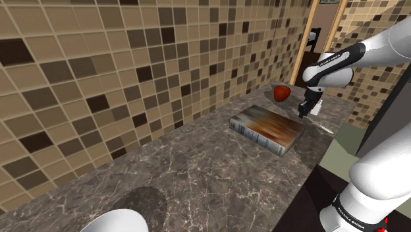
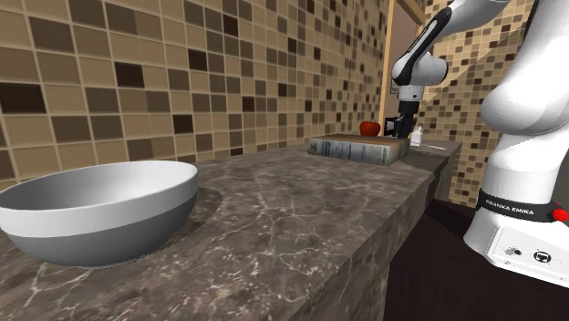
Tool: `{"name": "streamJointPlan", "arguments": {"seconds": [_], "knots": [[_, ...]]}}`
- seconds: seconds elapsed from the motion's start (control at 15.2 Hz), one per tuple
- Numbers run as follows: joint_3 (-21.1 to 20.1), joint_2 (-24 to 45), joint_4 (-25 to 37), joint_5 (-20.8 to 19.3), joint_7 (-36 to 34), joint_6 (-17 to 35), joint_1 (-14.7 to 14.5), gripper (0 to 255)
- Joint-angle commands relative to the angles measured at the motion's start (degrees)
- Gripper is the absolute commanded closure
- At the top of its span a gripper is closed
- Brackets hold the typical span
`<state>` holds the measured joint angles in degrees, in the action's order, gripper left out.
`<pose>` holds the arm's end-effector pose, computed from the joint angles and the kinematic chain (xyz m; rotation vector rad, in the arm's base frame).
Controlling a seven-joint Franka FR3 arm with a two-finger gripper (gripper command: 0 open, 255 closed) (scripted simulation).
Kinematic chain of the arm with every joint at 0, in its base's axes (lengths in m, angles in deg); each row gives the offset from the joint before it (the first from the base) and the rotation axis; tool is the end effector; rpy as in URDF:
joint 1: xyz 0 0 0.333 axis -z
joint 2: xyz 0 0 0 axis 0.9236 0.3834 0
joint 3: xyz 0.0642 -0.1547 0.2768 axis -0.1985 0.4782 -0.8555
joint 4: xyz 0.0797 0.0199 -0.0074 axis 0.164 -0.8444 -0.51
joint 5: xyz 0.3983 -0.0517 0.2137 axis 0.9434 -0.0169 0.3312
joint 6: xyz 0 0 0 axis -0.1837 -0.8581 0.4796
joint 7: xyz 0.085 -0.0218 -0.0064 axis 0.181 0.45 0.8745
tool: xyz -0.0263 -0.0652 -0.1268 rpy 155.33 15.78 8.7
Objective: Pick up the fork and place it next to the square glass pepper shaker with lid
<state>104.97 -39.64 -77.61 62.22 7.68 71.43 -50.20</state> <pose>0.3917 -0.3492 0.2912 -3.1270 0.2226 -0.1156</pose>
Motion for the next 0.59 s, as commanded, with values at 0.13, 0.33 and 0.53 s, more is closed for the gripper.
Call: {"name": "streamJointPlan", "arguments": {"seconds": [0.13,0.33,0.53], "knots": [[0.39,2.51,-1.21,1.46,1.22,3.53,-0.27,255],[0.38,2.51,-1.21,1.46,1.22,3.53,-0.26,255],[0.38,2.51,-1.21,1.46,1.22,3.53,-0.26,255]]}}
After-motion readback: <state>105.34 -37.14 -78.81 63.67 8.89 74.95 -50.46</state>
